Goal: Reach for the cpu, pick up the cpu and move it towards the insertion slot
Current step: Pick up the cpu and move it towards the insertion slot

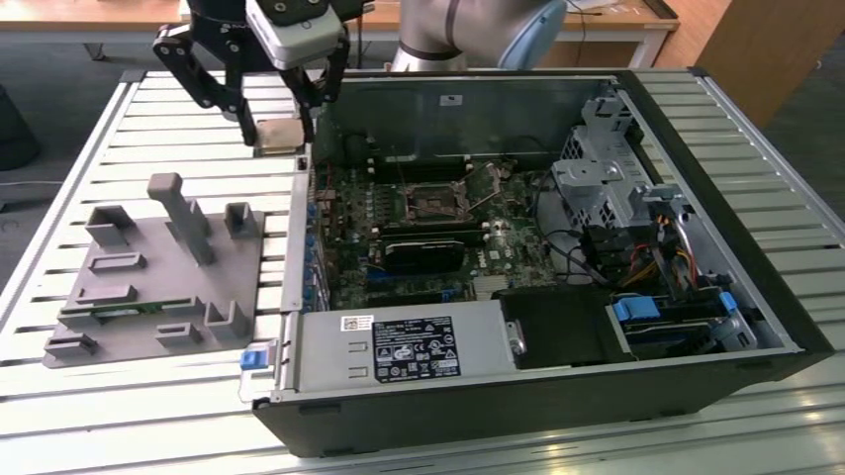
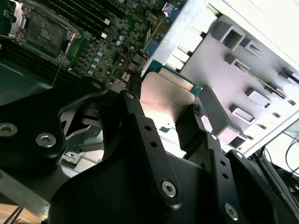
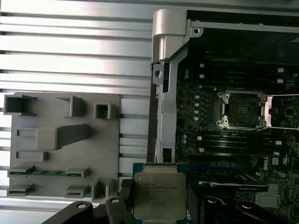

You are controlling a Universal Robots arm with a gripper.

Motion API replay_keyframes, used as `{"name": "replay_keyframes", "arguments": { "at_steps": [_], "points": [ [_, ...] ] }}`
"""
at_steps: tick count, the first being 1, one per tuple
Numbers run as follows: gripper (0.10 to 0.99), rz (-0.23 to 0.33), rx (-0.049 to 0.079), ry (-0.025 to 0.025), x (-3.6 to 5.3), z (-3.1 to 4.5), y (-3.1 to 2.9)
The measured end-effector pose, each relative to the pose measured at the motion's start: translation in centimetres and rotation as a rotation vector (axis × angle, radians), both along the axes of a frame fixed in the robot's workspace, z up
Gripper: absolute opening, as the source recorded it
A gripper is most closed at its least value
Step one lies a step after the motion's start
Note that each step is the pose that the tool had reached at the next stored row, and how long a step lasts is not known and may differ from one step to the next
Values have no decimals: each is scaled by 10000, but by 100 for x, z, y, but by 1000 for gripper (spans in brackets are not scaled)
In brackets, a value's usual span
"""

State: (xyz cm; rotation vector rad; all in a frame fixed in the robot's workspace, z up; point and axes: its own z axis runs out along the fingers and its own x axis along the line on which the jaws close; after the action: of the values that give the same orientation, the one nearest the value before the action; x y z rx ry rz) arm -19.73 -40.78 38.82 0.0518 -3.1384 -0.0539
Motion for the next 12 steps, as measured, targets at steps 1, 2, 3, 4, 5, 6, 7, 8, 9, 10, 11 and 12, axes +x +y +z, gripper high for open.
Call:
{"name": "replay_keyframes", "arguments": {
  "at_steps": [1, 2, 3, 4, 5, 6, 7, 8, 9, 10, 11, 12],
  "points": [
    [541, 0, 0, 0, 19, 0, 0],
    [541, 0, 0, 0, 40, 0, 0],
    [541, 1, 0, 0, 62, 0, 0],
    [541, 0, 0, 0, 84, 0, 0],
    [541, -1, 0, 0, 106, 0, 0],
    [541, 0, 0, 0, 134, 0, 0],
    [541, 0, 0, 0, 160, 0, 0],
    [541, 0, 1, -1, 186, 0, 0],
    [541, 1, 0, 0, 211, 0, 0],
    [541, 0, 0, 0, 234, 0, 0],
    [541, 0, 0, 0, 256, 0, 0],
    [541, 0, 1, 0, 278, 0, 0]
  ]
}}
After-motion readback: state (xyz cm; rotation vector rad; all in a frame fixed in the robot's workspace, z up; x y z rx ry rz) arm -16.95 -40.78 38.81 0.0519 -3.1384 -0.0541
